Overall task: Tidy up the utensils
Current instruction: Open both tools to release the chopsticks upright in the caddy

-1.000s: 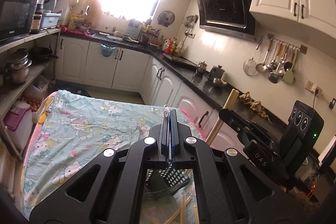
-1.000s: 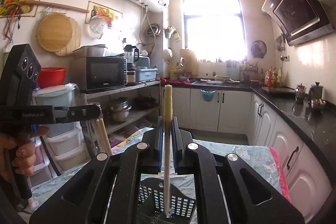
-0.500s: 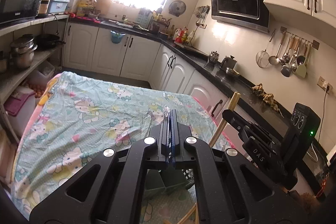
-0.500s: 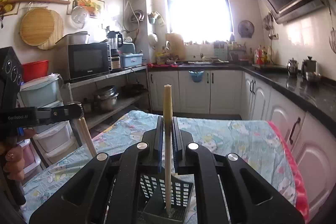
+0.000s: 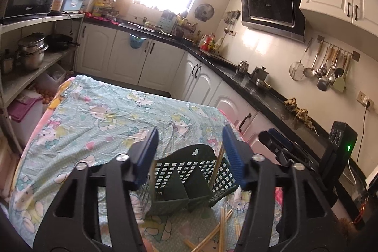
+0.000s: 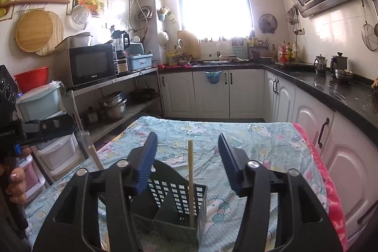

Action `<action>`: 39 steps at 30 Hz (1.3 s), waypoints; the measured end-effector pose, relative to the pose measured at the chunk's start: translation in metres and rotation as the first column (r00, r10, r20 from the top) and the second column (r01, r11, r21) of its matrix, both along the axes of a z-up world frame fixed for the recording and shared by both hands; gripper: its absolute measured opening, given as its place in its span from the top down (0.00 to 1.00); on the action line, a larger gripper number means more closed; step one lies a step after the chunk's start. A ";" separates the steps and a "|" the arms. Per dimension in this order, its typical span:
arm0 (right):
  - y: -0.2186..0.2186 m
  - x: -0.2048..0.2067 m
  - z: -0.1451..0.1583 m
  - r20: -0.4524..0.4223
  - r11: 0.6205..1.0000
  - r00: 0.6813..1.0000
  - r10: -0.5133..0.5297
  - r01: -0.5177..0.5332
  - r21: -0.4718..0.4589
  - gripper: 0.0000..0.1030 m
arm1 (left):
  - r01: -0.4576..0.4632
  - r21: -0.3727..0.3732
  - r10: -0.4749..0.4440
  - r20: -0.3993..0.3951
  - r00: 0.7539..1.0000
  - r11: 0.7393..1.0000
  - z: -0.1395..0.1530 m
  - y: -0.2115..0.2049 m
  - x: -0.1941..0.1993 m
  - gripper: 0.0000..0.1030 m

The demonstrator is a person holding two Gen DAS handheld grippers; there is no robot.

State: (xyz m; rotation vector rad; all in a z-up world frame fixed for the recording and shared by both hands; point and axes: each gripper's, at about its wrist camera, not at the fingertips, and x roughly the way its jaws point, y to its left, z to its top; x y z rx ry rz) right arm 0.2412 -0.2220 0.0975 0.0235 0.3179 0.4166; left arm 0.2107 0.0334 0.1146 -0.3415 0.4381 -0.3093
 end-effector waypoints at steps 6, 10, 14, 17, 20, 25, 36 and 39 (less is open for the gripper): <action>-0.004 -0.016 0.002 -0.011 1.000 1.000 0.000 0.000 -0.029 0.34 | -0.046 -0.047 0.046 0.012 0.999 0.998 0.003 0.016 -0.021 0.19; -0.004 -0.028 0.001 -0.006 0.998 1.000 -0.004 0.003 -0.069 0.31 | -0.081 -0.062 0.082 0.016 0.997 0.995 0.004 0.023 -0.037 0.10; -0.005 -0.041 -0.002 0.002 0.996 1.000 -0.004 0.004 -0.089 0.28 | -0.096 -0.067 0.097 0.015 0.995 0.993 0.001 0.027 -0.051 0.10; -0.005 -0.049 -0.002 0.003 0.996 1.000 0.001 -0.001 -0.095 0.27 | -0.096 -0.067 0.097 0.012 0.995 0.993 -0.003 0.029 -0.062 0.10; -0.005 -0.059 -0.002 0.004 0.995 1.000 0.007 -0.006 -0.104 0.26 | -0.098 -0.056 0.099 0.008 0.995 0.994 -0.008 0.029 -0.073 0.10; -0.003 -0.073 -0.005 -0.004 0.993 1.000 0.017 -0.017 -0.117 0.25 | -0.090 -0.044 0.089 -0.020 0.996 0.995 -0.019 0.027 -0.087 0.10; 0.000 -0.097 -0.017 -0.032 0.987 0.999 0.020 -0.025 -0.159 0.22 | -0.044 -0.025 0.041 -0.104 0.994 0.999 -0.048 0.011 -0.105 0.10; -0.001 -0.102 -0.021 -0.040 0.985 0.999 0.020 -0.026 -0.169 0.22 | -0.031 -0.026 0.027 -0.132 0.991 0.999 -0.057 0.008 -0.108 0.10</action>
